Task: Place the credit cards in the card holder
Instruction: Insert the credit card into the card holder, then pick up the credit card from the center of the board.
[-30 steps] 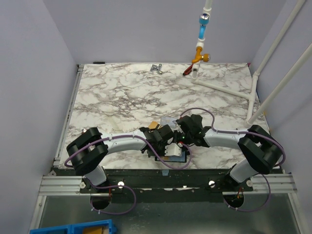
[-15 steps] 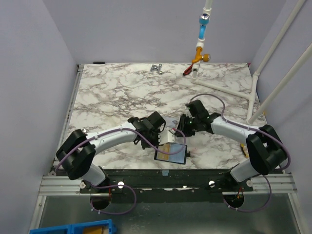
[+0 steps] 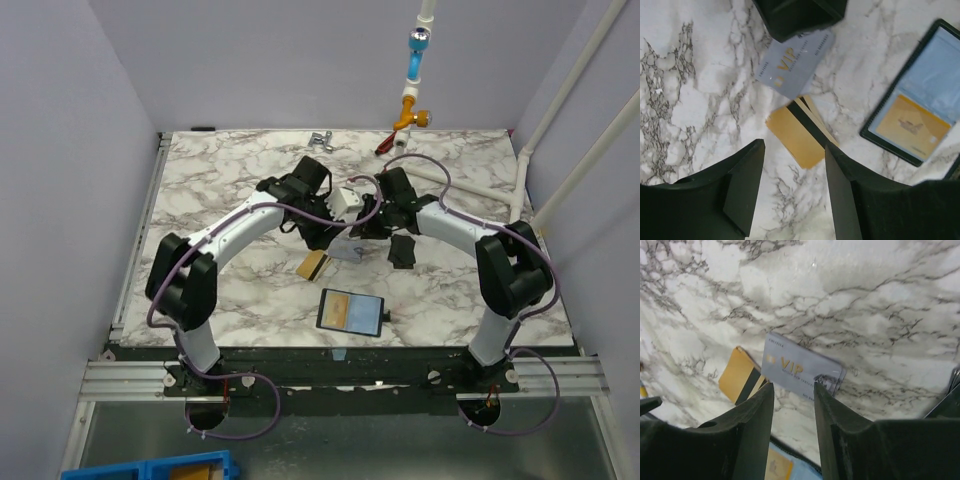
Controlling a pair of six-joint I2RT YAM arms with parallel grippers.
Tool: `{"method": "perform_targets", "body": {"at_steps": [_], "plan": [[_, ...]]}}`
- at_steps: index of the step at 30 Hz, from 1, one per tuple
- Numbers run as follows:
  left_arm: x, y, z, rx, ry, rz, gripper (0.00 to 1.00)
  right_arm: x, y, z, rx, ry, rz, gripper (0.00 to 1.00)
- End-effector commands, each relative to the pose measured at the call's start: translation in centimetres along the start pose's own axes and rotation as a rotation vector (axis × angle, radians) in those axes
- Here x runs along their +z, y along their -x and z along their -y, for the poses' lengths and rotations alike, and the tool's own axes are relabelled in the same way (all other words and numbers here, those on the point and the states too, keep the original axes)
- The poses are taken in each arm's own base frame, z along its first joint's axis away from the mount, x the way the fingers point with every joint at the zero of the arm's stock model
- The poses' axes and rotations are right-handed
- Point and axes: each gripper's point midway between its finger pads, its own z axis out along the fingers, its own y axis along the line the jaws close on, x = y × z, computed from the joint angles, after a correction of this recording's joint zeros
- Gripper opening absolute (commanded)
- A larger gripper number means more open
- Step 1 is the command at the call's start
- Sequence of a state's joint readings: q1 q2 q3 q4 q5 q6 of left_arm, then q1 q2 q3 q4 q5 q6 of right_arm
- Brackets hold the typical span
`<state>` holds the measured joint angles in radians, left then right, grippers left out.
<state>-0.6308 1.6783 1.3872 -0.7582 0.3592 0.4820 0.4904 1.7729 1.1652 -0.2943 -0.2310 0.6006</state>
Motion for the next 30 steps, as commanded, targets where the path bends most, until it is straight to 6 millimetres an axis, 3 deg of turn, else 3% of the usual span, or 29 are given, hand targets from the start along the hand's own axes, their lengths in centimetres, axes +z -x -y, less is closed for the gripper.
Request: {"method": "perform_targets", "body": {"at_steps": [1,6,14,30], "plan": [[2.7,1.2,-2.1,-0.064,-0.034,0.011,0.54,1.2,2.0,1.1,-0.062,-0.066,0.037,0.43],[4.8,1.0,-4.1,-0.009,0.002,-0.026,0.54,2.9,2.3,1.6,-0.076,-0.062,0.022,0.44],[6.8,-0.1,-4.3,0.07,0.035,-0.08,0.54,5.0,1.2,2.1,-0.051,-0.003,-0.031,0.42],[8.4,-1.2,-5.5,0.193,0.11,-0.159,0.53,3.2,-6.0,4.7,0.062,0.015,-0.09,0.35]]}}
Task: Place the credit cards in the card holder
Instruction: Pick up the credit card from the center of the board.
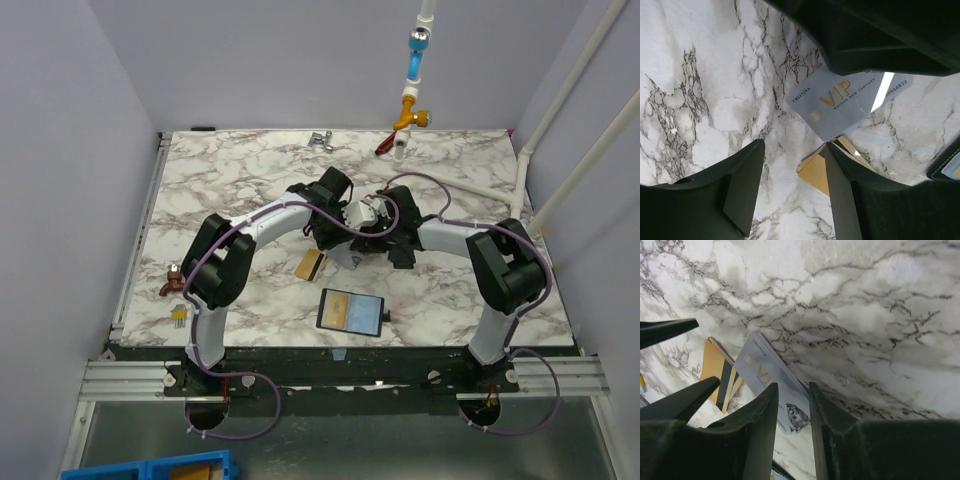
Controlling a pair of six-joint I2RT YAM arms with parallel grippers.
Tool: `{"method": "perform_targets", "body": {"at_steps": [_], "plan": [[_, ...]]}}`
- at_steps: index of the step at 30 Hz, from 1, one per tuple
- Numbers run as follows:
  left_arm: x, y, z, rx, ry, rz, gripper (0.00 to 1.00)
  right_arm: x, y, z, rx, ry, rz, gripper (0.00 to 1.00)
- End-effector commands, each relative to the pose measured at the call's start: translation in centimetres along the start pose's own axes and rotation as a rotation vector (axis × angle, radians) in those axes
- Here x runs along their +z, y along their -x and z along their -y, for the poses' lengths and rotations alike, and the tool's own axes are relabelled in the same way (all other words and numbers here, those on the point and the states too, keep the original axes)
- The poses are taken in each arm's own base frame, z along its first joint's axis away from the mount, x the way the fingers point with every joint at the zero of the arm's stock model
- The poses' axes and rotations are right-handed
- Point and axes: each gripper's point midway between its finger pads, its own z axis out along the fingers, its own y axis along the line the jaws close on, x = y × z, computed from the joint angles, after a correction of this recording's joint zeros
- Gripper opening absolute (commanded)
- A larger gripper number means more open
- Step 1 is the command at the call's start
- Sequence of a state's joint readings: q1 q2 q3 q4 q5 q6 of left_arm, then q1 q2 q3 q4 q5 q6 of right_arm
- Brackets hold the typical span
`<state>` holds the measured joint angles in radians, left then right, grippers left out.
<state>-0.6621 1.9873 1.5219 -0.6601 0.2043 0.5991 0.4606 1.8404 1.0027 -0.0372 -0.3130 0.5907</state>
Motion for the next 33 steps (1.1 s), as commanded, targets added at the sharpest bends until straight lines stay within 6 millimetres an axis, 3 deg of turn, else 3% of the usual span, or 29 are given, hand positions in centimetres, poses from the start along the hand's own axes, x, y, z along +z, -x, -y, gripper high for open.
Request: {"method": "perform_targets", "body": {"at_steps": [1,11,19,29,33], "plan": [[0.3,0.1,-0.6,0.069,0.043,-0.014,0.53,-0.4,-3.8,2.4,0.065,-0.059,-0.079,0.35],[1.2,-0.2,-0.2,0.13,0.04,-0.037,0.53,0.4,-2.1,1.9,0.05,-0.065,-0.058,0.37],[2.4,-0.9,0.0,0.25,0.094,-0.069,0.53,0.7,-3.9,2.4,0.078,-0.044,-0.096,0.34],[2.9,-0.9,-0.2,0.274,0.121,-0.092,0.52,-1.2,-8.0,2.6,0.165,0.022,-0.126,0.31],[2.6,-0.4,-0.1,0.266,0.104,-0.075,0.52,-1.4,-7.6,3.1,0.167,-0.022,-0.104,0.32]]}}
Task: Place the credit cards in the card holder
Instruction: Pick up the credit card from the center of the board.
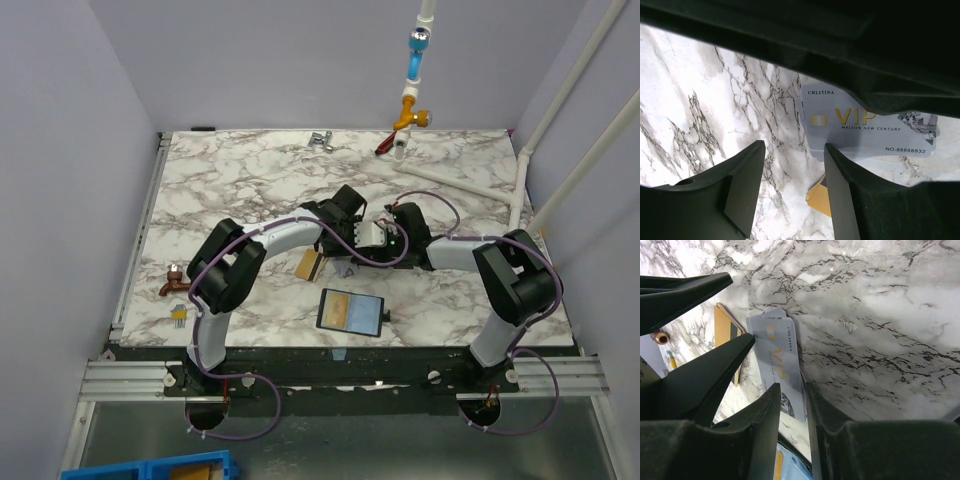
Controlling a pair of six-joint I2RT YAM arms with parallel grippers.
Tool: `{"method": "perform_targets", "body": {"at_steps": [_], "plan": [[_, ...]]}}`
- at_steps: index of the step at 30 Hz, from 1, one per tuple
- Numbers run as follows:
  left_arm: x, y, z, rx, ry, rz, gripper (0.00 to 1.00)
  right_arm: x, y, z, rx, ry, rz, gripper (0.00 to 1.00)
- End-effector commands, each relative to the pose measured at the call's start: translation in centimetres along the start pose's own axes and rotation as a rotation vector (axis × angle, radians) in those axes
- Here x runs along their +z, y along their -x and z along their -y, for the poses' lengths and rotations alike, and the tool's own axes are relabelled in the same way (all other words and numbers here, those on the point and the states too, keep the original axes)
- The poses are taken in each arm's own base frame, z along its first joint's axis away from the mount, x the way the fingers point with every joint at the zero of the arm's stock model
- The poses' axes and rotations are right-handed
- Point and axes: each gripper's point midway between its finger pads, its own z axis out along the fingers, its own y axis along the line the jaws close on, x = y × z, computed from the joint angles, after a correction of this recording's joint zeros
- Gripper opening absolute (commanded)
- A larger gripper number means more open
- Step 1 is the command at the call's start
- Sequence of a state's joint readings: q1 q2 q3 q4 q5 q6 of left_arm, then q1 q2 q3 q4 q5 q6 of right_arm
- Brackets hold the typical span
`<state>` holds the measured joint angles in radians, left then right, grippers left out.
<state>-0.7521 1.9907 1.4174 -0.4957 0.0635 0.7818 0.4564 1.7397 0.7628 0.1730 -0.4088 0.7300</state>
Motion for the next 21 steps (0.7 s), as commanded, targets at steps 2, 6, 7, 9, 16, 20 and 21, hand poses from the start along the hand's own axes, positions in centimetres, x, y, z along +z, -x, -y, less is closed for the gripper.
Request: {"method": "perform_targets", "body": {"at_steps": [2,6,7,9,16,20,21], "plan": [[-0.2,-0.8,0.0,-0.01,-0.021,-0.031,0.52,-0.2,-2.5,3.7,0.045,-0.16,-0.076,0.33],[-1.5,-0.2,0.5,-0.025,-0.051,0.001,0.52,0.0,-1.1,3.5,0.032,-0.173,-0.05,0.35],[-1.8,-0.1,0.8,-0.031,-0.066,0.008,0.51,0.1,-0.8,3.4,0.026,-0.173,-0.045,0.35],[-2.2,0.1,1.3,-0.033,-0.081,0.024,0.51,0.3,-0.7,3.4,0.024,-0.174,-0.046,0.35],[-0.7,-0.2,1.9,0.005,-0.061,-0.013,0.51,0.5,-1.9,3.9,0.054,-0.163,-0.068,0.35],[0.0,-0.5,1.9,0.011,-0.047,-0.038,0.5,0.4,-2.5,4.2,0.067,-0.164,-0.074,0.34],[0.0,-0.4,1.8,0.011,-0.046,-0.037,0.5,0.3,-2.6,4.3,0.073,-0.162,-0.074,0.34]]}}
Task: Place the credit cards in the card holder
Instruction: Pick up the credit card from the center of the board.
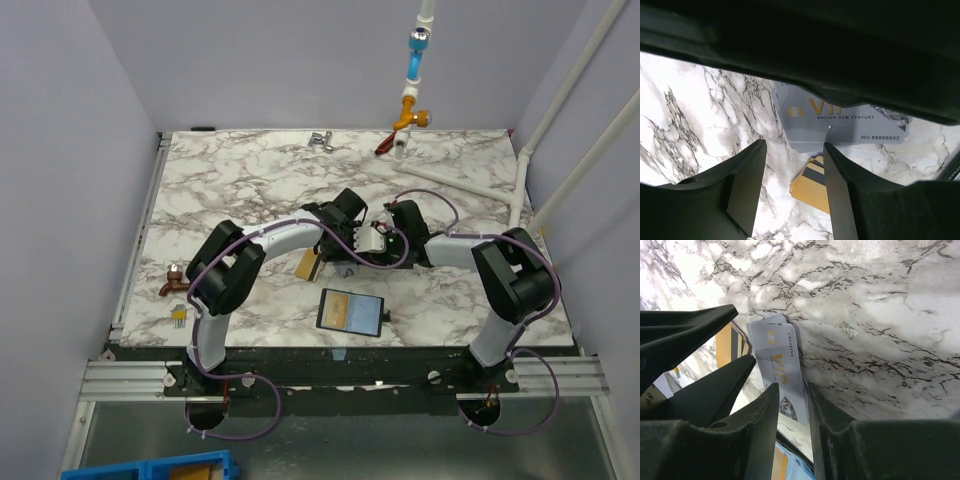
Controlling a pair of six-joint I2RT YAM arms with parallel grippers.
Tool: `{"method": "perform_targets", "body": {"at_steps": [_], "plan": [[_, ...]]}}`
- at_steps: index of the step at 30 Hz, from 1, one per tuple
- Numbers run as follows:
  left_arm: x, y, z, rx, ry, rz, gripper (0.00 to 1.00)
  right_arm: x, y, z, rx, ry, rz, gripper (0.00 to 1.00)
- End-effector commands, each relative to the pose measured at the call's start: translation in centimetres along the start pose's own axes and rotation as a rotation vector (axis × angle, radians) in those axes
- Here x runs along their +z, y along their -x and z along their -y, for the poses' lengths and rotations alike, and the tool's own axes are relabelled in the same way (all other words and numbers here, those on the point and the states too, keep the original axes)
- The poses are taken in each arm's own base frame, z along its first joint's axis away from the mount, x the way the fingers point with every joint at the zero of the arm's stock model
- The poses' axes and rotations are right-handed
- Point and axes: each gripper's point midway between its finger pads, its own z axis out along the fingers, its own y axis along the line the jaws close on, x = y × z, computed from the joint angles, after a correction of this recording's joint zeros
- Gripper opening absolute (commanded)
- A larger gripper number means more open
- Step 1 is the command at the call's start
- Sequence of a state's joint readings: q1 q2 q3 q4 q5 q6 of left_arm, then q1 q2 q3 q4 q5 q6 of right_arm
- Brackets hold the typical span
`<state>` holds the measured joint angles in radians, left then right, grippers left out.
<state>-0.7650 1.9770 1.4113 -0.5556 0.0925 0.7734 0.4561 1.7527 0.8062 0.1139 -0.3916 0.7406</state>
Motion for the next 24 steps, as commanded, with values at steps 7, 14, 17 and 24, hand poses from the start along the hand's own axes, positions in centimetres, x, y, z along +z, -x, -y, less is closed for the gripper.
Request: {"method": "perform_targets", "body": {"at_steps": [7,14,17,24], "plan": [[1.0,-0.4,0.1,0.026,0.018,-0.051,0.5,0.5,-4.2,4.6,0.107,-0.1,-0.077,0.33],[1.9,-0.1,1.0,0.065,0.013,-0.073,0.48,0.3,-4.7,5.1,0.18,-0.063,-0.066,0.32],[1.8,-0.1,1.1,0.072,0.019,-0.093,0.48,0.2,-4.8,5.2,0.201,-0.049,-0.066,0.31],[1.8,0.8,2.0,0.067,-0.027,-0.071,0.45,-0.2,-4.4,3.3,0.235,0.075,-0.047,0.27]]}}
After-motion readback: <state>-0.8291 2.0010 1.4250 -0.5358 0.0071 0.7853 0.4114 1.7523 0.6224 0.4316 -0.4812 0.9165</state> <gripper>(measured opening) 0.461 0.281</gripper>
